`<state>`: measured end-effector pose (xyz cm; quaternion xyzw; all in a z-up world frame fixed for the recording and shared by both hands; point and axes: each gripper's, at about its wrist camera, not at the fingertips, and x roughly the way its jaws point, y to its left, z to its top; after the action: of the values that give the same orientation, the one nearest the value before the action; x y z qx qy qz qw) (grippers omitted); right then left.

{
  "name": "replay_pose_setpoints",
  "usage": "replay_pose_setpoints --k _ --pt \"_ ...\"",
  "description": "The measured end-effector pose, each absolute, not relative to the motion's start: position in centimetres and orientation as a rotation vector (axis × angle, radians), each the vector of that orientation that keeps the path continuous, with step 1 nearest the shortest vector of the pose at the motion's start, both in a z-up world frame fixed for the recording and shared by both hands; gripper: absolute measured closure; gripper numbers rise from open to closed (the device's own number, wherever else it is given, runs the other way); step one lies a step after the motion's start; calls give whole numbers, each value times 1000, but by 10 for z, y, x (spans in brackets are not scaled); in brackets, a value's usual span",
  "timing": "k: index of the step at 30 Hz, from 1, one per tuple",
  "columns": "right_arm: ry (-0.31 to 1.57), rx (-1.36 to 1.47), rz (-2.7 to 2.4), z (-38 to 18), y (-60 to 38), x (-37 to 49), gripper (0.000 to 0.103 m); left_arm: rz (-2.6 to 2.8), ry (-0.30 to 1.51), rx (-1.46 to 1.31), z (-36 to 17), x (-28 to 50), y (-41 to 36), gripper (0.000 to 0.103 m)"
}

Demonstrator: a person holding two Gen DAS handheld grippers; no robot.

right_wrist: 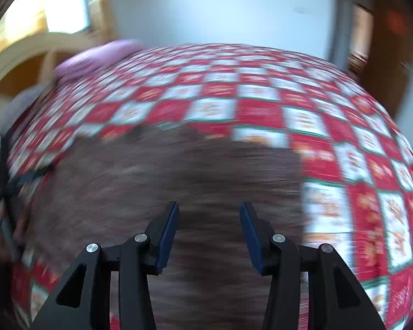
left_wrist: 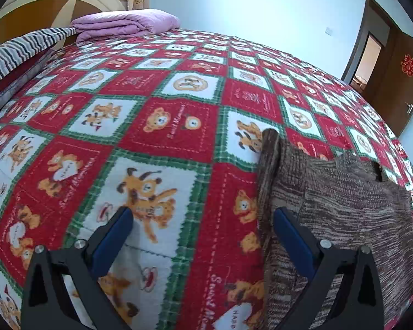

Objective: Fold small clothes

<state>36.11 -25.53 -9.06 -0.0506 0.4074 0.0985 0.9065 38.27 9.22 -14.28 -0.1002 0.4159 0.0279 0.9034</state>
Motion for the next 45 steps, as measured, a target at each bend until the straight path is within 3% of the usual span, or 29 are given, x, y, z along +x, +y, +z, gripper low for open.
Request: replay_pose_setpoints --k 12,27,36,39,44,45 --pt "785 -483 544 -125 -66 283 55 -139 877 -76 -133 425 76 0" --pt "691 -582 463 -143 -19 292 55 -189 887 -107 -144 452 64 1" --pt "689 -498 458 -143 -23 302 56 -207 867 -96 -144 451 63 27" --pt "701 -496 465 -145 -21 303 76 -216 867 -79 -144 450 59 41" --pt "690 -531 473 -150 -12 299 94 -233 867 -41 -144 450 51 57" --pt "693 -527 477 -150 -12 299 96 -244 865 -32 -144 450 49 65"
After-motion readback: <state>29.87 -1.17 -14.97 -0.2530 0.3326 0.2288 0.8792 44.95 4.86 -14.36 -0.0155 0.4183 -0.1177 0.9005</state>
